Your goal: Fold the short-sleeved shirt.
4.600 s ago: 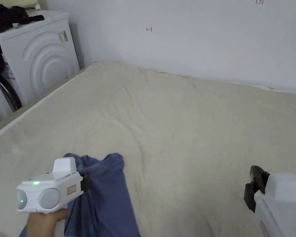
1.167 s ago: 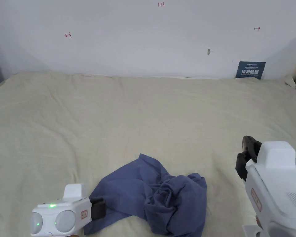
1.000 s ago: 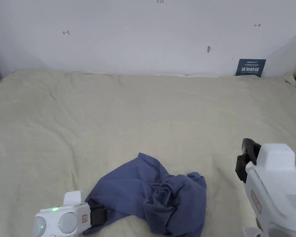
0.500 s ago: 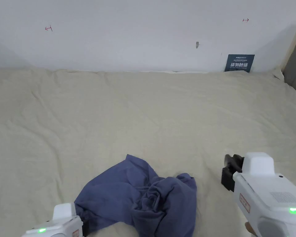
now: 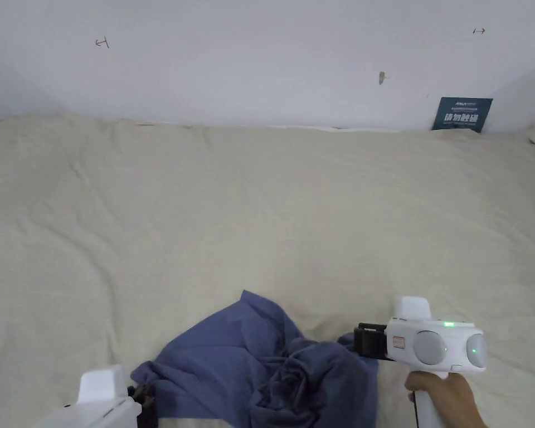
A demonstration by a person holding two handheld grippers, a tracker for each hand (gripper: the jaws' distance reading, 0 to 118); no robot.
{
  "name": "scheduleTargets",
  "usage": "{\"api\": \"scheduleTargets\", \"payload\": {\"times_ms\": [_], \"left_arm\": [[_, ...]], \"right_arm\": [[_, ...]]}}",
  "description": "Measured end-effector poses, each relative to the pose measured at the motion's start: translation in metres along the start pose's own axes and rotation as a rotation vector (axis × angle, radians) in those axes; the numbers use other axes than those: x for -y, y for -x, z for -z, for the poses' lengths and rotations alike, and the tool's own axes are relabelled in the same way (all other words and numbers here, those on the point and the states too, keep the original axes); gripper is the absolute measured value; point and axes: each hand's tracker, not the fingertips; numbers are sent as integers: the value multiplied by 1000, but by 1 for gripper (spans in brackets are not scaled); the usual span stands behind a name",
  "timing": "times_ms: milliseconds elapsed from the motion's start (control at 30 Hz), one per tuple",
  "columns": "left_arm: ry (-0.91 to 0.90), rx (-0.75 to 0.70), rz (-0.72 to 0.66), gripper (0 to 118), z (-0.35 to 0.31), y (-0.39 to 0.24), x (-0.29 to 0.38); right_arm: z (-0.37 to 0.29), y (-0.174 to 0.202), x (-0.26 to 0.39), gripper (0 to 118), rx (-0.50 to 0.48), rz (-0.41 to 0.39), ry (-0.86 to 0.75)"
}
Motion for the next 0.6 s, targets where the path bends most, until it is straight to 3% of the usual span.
{"api": "scheduleTargets", "payload": {"times_ms": [33,100,133,200,233,300,333,467,600], "left_arm": [[1,-1,13,3,1,0,0],[3,0,36,3,3,0,0],[7,0,41,3,4,0,1],[12,7,43,3,5,2,1],[12,11,42,3,5,3,2],[14,21,33,3,5,4,3],[12,24,30,3,5,5,2],[-13,58,-5,3,-4,6,-2],[-54,89,-16,3,-16,4,-10]], "right_arm": [[9,1,0,87,-8,10,6],[25,4,0,74,-1,-1,48],[23,11,5,61,-12,-7,53],[22,17,8,54,-55,-19,59],[19,21,9,48,3,-62,47],[12,22,12,13,4,-148,38],[7,22,13,7,21,-142,28],[-19,6,7,6,-39,-70,-46],[-68,0,1,5,-30,-109,-138]]}}
